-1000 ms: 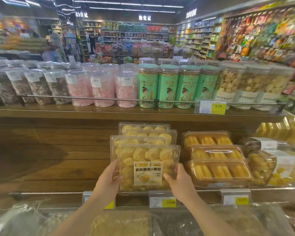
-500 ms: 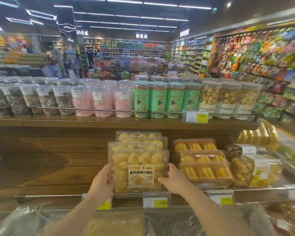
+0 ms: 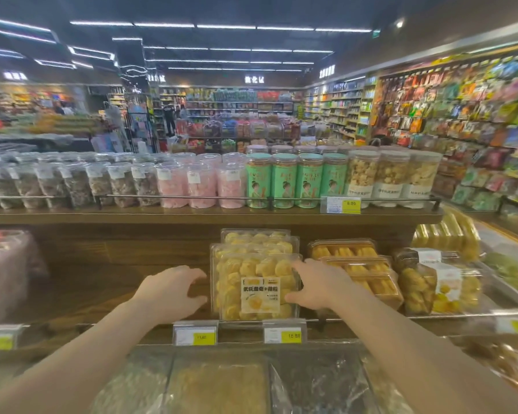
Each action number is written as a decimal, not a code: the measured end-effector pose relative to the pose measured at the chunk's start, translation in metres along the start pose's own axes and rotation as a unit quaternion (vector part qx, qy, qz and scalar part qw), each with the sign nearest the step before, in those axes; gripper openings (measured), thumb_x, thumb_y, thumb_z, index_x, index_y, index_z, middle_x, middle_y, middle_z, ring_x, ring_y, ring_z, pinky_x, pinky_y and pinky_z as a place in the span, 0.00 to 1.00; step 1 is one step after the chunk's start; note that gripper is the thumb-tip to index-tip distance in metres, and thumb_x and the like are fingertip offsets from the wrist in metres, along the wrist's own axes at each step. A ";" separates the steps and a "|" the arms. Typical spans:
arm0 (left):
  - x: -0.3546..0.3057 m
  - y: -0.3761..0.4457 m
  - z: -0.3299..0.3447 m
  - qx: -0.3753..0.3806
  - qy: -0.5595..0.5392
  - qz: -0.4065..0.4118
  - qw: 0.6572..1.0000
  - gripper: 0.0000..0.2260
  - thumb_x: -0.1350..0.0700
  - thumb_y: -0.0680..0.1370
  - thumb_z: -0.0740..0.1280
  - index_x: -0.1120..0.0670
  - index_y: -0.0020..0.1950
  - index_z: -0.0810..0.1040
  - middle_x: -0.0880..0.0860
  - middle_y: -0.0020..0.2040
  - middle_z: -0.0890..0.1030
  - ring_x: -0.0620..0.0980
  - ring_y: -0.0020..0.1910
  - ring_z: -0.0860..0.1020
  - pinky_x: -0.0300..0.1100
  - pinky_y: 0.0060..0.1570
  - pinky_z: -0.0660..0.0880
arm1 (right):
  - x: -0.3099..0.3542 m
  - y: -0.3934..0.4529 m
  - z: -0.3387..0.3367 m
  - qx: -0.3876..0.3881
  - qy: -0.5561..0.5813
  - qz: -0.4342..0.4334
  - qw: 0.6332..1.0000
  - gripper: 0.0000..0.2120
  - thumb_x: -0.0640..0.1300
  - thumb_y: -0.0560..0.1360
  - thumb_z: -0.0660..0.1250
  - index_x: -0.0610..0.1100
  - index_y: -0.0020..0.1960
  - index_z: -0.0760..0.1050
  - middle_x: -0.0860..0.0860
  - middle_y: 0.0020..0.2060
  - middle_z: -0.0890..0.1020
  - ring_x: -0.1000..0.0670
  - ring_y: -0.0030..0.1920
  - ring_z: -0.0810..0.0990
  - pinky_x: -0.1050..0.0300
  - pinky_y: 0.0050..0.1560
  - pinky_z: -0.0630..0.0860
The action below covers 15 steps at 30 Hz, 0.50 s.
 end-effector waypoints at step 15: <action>-0.021 -0.043 0.010 0.011 0.038 0.037 0.999 0.24 0.35 0.79 0.62 0.37 0.74 0.68 0.39 0.69 0.75 0.43 0.65 0.76 0.44 0.59 0.76 | -0.021 -0.059 0.015 -0.016 0.003 0.007 1.000 0.38 0.70 0.72 0.65 0.52 0.76 0.64 0.51 0.71 0.73 0.46 0.69 0.73 0.43 0.63 0.75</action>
Point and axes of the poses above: each hand's wrist, its own y-axis towards the middle knuckle, its own z-axis out of the palm, x = y × z, the point moved 3 cm from there along y, towards the middle knuckle
